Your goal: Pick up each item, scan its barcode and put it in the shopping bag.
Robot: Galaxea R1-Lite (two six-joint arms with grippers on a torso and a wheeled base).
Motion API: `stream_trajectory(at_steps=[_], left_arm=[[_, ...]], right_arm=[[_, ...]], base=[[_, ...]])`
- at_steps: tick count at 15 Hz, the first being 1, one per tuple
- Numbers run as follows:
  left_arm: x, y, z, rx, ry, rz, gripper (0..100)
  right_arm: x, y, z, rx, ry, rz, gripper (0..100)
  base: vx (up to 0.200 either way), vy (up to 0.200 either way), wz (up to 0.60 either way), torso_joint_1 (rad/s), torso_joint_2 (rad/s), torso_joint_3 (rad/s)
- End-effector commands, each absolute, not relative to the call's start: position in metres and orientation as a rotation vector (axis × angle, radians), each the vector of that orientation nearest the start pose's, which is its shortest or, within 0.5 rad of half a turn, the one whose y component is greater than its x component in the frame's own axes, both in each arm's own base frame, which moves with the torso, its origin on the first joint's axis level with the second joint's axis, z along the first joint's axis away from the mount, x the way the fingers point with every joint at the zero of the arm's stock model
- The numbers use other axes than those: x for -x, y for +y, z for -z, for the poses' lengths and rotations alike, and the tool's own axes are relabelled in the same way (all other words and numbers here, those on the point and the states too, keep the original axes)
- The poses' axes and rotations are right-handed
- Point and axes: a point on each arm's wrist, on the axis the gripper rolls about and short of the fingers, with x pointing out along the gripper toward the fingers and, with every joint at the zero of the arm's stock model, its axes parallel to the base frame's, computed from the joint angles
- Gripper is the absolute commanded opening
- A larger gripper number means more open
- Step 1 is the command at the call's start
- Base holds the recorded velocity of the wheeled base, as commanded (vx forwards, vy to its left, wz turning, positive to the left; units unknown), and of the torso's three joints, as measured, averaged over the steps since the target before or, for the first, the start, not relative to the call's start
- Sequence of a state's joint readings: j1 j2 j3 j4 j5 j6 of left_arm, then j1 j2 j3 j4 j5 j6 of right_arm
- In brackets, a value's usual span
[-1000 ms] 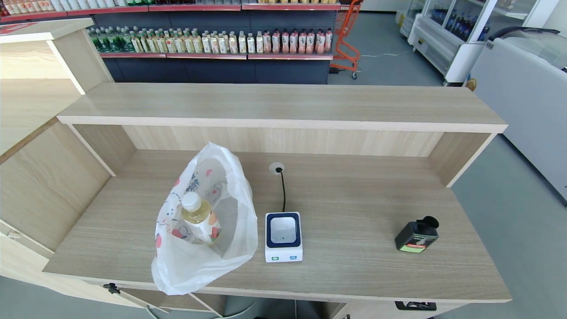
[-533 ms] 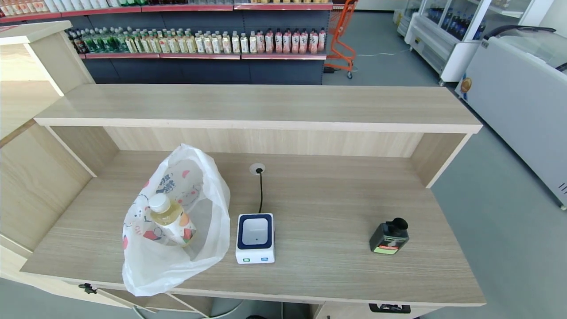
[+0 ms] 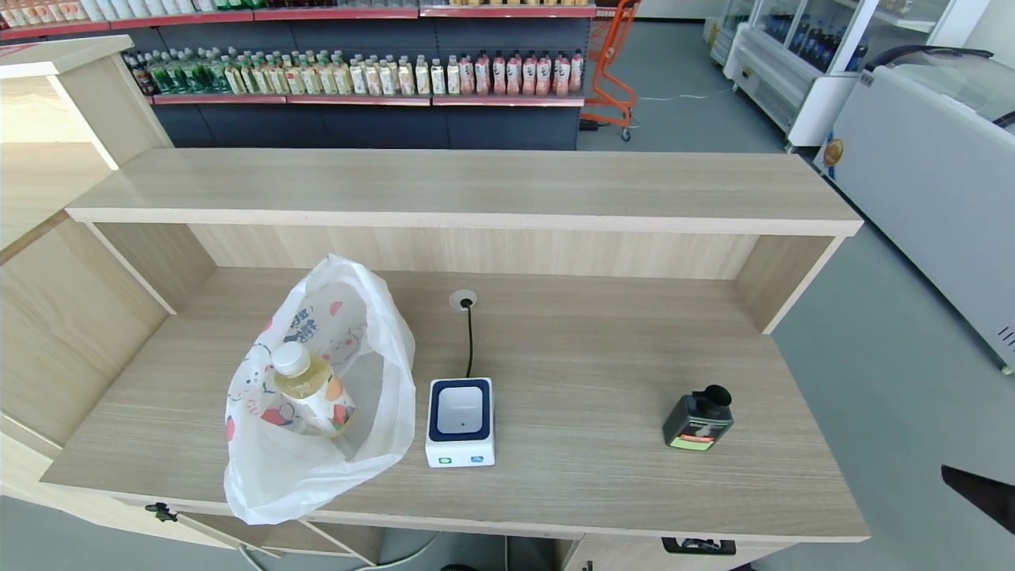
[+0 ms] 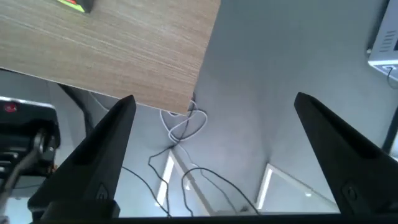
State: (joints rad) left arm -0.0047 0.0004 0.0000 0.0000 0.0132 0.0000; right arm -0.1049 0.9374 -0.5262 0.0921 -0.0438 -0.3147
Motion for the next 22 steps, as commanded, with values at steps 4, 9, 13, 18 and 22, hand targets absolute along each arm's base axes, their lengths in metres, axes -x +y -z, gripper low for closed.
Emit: stream_trajectory(at_steps=[4, 9, 13, 18, 22], left_arm=[[0.023, 0.0, -0.075, 0.0, 0.0, -0.009, 100], [0.023, 0.0, -0.075, 0.0, 0.0, -0.009, 100], [0.023, 0.0, -0.075, 0.0, 0.0, -0.009, 100], [0.023, 0.0, -0.075, 0.0, 0.0, -0.009, 100], [0.023, 0.0, -0.075, 0.0, 0.0, -0.009, 100]], right_arm=[[-0.226, -0.047, -0.139, 0.646, 0.839, -0.251, 100], [-0.247, -0.018, -0.119, 0.666, 0.827, -0.526, 100], [-0.278, 0.007, -0.111, 0.671, 0.761, -0.666, 100], [-0.295, 0.022, -0.095, 0.673, 0.733, -0.737, 100], [-0.31, 0.026, -0.088, 0.674, 0.701, -0.756, 100]], base=[[0.0, 0.0, 0.0, 0.0, 0.0, 0.0], [0.0, 0.0, 0.0, 0.0, 0.0, 0.0], [0.0, 0.0, 0.0, 0.0, 0.0, 0.0], [0.0, 0.0, 0.0, 0.0, 0.0, 0.0], [0.0, 0.0, 0.0, 0.0, 0.0, 0.0]])
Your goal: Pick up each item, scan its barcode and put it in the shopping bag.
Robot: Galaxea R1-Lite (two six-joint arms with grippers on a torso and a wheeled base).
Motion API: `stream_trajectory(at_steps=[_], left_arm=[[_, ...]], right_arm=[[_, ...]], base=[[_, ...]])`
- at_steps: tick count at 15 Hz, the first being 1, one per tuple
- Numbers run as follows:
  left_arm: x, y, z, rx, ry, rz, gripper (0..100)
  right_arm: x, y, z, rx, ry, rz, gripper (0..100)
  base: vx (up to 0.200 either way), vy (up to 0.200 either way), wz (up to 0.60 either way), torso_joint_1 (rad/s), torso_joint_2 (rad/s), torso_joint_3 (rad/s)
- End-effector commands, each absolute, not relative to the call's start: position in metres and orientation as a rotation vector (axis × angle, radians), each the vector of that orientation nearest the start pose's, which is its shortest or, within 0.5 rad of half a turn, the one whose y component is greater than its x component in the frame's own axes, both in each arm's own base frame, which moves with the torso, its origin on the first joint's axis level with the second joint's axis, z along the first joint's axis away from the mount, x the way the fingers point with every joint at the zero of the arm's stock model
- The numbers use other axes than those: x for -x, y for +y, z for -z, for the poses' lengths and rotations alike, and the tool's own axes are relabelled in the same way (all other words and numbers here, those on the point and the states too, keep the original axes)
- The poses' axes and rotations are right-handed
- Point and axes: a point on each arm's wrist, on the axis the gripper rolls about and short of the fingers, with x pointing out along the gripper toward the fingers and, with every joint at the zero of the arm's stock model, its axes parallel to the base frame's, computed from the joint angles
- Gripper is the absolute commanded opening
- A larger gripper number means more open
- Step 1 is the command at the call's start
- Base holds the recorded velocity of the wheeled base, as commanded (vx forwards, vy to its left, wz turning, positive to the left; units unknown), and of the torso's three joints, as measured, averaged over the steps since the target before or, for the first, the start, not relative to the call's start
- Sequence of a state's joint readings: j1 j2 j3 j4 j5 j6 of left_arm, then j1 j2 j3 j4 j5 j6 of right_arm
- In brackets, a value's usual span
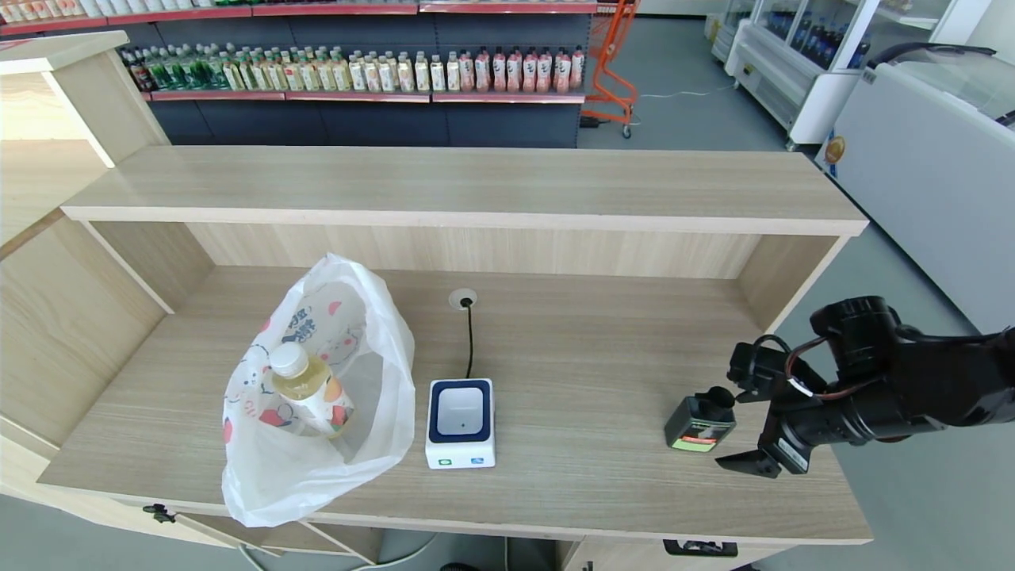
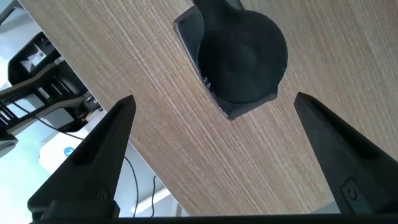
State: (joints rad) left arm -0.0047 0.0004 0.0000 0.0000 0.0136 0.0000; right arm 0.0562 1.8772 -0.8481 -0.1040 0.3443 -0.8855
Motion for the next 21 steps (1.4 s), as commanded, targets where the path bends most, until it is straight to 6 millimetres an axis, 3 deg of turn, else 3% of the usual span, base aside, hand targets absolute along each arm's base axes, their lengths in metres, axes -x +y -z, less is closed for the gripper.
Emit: stream_trajectory(at_steps=[1, 10, 11, 16, 21], left_arm=[[0.023, 0.0, -0.075, 0.0, 0.0, -0.009, 100], [0.023, 0.0, -0.075, 0.0, 0.0, -0.009, 100], [0.023, 0.0, -0.075, 0.0, 0.0, -0.009, 100], [0.023, 0.0, -0.075, 0.0, 0.0, -0.009, 100], [0.023, 0.0, -0.075, 0.0, 0.0, -0.009, 100]], right_arm=[[-0.313, 0.026, -0.086, 0.674, 0.703, -0.757, 100], [-0.335, 0.041, -0.07, 0.665, 0.663, -0.826, 100], [-0.337, 0.041, -0.068, 0.666, 0.649, -0.825, 0], [-0.341, 0.043, -0.068, 0.669, 0.633, -0.823, 0], [-0.332, 0.043, -0.076, 0.634, 0.592, -0.875, 0]], base=[[0.0, 0.0, 0.0, 0.0, 0.0, 0.0], [0.0, 0.0, 0.0, 0.0, 0.0, 0.0], [0.0, 0.0, 0.0, 0.0, 0.0, 0.0], [0.0, 0.0, 0.0, 0.0, 0.0, 0.0], [0.0, 0.0, 0.0, 0.0, 0.0, 0.0]])
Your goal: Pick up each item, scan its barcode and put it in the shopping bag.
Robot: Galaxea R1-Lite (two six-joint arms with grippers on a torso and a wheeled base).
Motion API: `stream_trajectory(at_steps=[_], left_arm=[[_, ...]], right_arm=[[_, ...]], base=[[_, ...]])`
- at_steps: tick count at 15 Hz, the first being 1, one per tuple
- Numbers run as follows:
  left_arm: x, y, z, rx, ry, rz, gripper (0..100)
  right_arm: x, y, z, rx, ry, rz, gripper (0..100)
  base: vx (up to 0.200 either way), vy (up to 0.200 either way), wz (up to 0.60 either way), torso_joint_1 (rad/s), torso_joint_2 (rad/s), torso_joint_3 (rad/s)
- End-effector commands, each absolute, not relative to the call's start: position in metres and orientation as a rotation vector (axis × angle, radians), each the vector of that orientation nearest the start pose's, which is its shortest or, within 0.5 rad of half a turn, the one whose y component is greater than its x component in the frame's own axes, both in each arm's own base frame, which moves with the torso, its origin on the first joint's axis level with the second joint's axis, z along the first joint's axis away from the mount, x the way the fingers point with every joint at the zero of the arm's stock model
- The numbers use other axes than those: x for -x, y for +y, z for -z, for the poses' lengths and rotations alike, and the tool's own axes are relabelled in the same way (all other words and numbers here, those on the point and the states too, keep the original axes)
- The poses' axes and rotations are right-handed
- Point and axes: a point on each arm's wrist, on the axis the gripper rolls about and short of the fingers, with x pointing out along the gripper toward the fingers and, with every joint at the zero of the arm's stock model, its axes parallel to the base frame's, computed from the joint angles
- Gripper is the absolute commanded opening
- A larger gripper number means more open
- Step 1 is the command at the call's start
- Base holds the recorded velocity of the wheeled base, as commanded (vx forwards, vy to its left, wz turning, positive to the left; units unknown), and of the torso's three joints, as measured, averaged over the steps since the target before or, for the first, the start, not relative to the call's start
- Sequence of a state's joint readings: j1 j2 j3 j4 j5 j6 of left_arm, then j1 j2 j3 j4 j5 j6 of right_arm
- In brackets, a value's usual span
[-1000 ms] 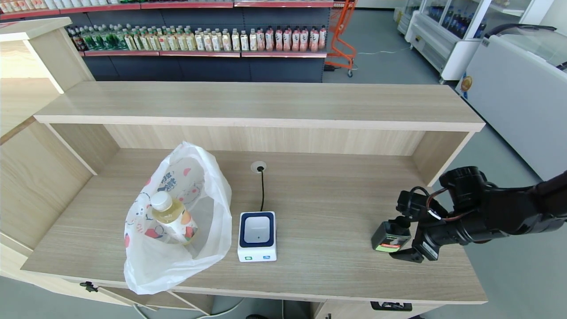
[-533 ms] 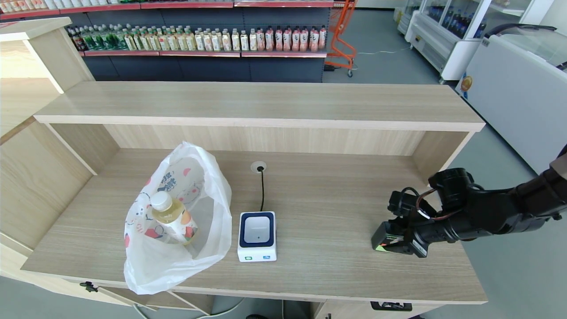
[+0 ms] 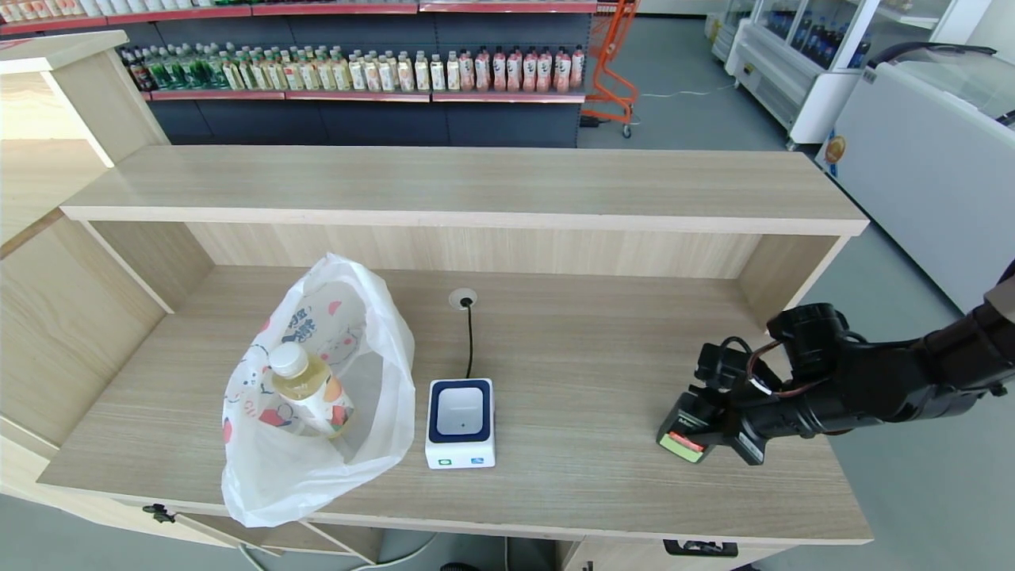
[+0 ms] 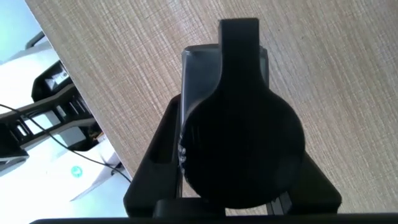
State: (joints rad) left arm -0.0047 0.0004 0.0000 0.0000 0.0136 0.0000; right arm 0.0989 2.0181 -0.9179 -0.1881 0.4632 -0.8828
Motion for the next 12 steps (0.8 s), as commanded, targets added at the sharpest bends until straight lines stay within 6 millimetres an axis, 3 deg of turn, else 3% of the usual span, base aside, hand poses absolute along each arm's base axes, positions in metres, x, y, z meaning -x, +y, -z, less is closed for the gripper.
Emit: stream_trajectory(at_steps=[1, 4, 7, 8, 10, 12], left_arm=[[0.023, 0.0, -0.075, 0.0, 0.0, -0.009, 100], [0.023, 0.0, -0.075, 0.0, 0.0, -0.009, 100], [0.023, 0.0, -0.075, 0.0, 0.0, -0.009, 100], [0.023, 0.0, -0.075, 0.0, 0.0, -0.009, 100], [0.023, 0.0, -0.075, 0.0, 0.0, -0.009, 100], [0.023, 0.0, -0.075, 0.0, 0.0, -0.009, 100]], right_arm=[[-0.332, 0.043, -0.076, 0.626, 0.591, -0.877, 0], [-0.332, 0.044, -0.073, 0.625, 0.594, -0.88, 0], [-0.327, 0.033, -0.103, 0.65, 0.501, -0.817, 0], [-0.308, 0.012, -0.127, 0.655, 0.455, -0.736, 0], [-0.266, -0.016, -0.153, 0.752, 0.37, -0.624, 0], [-0.225, -0.023, -0.163, 0.935, 0.239, -0.554, 0]], base=[[0.0, 0.0, 0.0, 0.0, 0.0, 0.0], [0.0, 0.0, 0.0, 0.0, 0.0, 0.0], [0.0, 0.0, 0.0, 0.0, 0.0, 0.0], [0.0, 0.0, 0.0, 0.0, 0.0, 0.0], [0.0, 0.0, 0.0, 0.0, 0.0, 0.0], [0.0, 0.0, 0.0, 0.0, 0.0, 0.0]])
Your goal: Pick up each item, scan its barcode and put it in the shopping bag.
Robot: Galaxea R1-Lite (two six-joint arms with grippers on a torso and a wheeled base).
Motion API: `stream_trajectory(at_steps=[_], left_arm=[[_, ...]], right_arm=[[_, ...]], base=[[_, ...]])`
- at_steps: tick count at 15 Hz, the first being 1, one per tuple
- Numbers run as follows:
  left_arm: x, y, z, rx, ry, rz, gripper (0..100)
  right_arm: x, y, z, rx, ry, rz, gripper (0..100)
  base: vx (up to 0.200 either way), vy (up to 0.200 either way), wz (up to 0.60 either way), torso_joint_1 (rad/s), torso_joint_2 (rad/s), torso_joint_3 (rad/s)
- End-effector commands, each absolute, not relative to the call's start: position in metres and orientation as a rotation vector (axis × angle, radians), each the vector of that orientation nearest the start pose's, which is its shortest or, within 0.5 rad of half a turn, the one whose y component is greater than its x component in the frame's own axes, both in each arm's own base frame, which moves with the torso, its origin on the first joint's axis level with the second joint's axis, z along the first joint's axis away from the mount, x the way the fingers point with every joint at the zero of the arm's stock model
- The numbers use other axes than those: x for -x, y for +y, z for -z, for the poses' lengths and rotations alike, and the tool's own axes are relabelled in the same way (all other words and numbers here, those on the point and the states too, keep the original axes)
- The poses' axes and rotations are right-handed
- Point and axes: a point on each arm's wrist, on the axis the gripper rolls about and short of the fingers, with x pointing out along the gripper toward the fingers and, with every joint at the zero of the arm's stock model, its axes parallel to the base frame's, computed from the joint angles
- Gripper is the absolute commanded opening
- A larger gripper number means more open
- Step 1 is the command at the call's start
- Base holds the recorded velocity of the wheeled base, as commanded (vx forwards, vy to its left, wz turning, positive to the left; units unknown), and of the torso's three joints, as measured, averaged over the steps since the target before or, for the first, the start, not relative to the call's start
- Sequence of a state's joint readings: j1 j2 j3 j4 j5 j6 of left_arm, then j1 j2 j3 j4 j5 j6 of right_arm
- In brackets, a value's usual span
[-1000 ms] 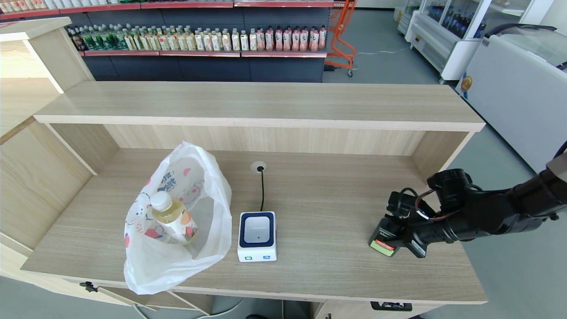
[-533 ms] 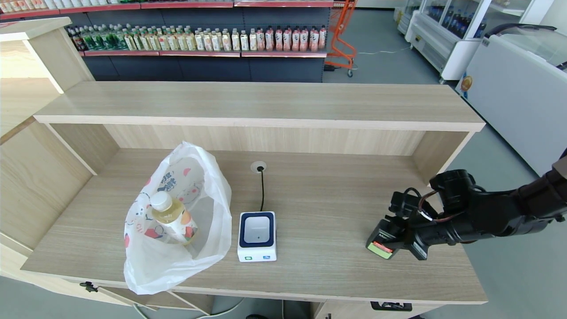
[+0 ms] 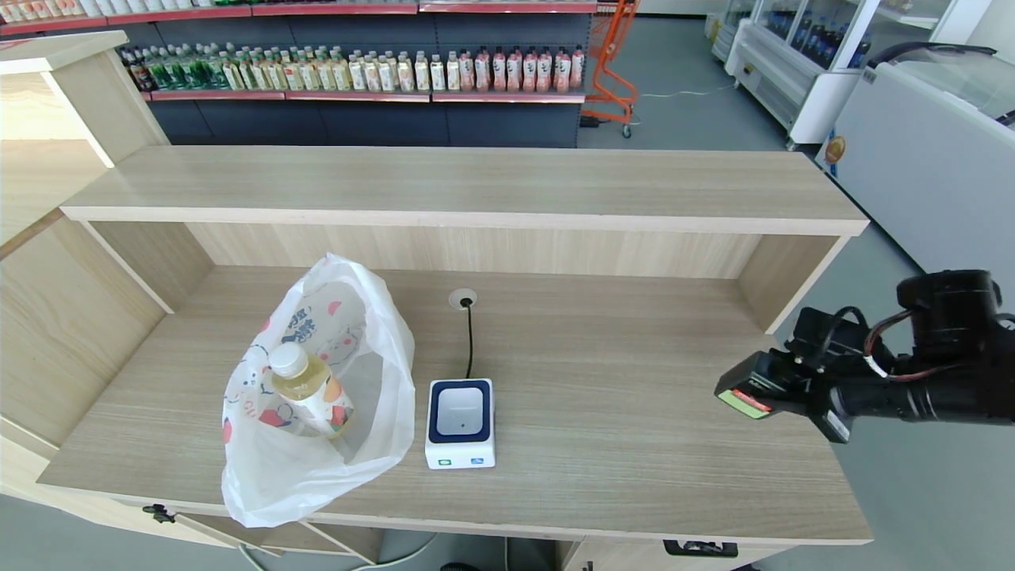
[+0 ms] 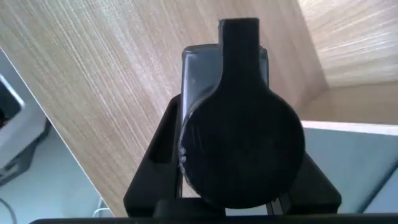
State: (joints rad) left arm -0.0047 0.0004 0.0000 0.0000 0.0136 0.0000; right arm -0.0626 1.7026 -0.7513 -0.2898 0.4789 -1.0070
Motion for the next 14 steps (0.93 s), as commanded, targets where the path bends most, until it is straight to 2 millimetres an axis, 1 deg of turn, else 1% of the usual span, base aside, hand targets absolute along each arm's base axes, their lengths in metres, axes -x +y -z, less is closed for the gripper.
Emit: stream_trajectory(at_steps=[1, 2, 3, 4, 5, 6, 7, 8, 10, 12, 14], left_arm=[[0.023, 0.0, -0.075, 0.0, 0.0, -0.009, 100], [0.023, 0.0, -0.075, 0.0, 0.0, -0.009, 100], [0.023, 0.0, -0.075, 0.0, 0.0, -0.009, 100], [0.023, 0.0, -0.075, 0.0, 0.0, -0.009, 100], [0.023, 0.0, -0.075, 0.0, 0.0, -0.009, 100], [0.023, 0.0, -0.075, 0.0, 0.0, -0.009, 100], [0.023, 0.0, -0.075, 0.0, 0.0, -0.009, 100], [0.023, 0.0, -0.075, 0.0, 0.0, -0.009, 100], [0.023, 0.0, -0.075, 0.0, 0.0, -0.009, 100], [0.023, 0.0, -0.075, 0.0, 0.0, -0.009, 100], [0.023, 0.0, -0.075, 0.0, 0.0, -0.009, 100]], right_arm=[[-0.211, -0.019, -0.162, 1.023, 0.149, -0.551, 0], [-0.203, -0.014, -0.159, 1.082, 0.078, -0.581, 0], [-0.194, -0.003, -0.153, 1.229, -0.07, -0.676, 0], [-0.192, 0.007, -0.154, 1.374, -0.219, -0.756, 0], [-0.191, 0.02, -0.154, 1.481, -0.367, -0.837, 0], [-0.189, 0.029, -0.151, 1.574, -0.485, -0.892, 0], [-0.188, 0.045, -0.145, 1.777, -0.699, -0.946, 0], [-0.188, 0.058, -0.139, 1.892, -0.844, -0.987, 0], [-0.185, 0.084, -0.13, 1.989, -1.076, -1.077, 0], [-0.176, 0.105, -0.129, 1.998, -1.25, -1.108, 0], [-0.173, 0.119, -0.126, 1.987, -1.401, -1.101, 0]], base=[[0.0, 0.0, 0.0, 0.0, 0.0, 0.0], [0.0, 0.0, 0.0, 0.0, 0.0, 0.0], [0.0, 0.0, 0.0, 0.0, 0.0, 0.0], [0.0, 0.0, 0.0, 0.0, 0.0, 0.0], [0.0, 0.0, 0.0, 0.0, 0.0, 0.0], [0.0, 0.0, 0.0, 0.0, 0.0, 0.0], [0.0, 0.0, 0.0, 0.0, 0.0, 0.0], [0.0, 0.0, 0.0, 0.0, 0.0, 0.0], [0.0, 0.0, 0.0, 0.0, 0.0, 0.0], [0.0, 0.0, 0.0, 0.0, 0.0, 0.0], [0.0, 0.0, 0.0, 0.0, 0.0, 0.0]])
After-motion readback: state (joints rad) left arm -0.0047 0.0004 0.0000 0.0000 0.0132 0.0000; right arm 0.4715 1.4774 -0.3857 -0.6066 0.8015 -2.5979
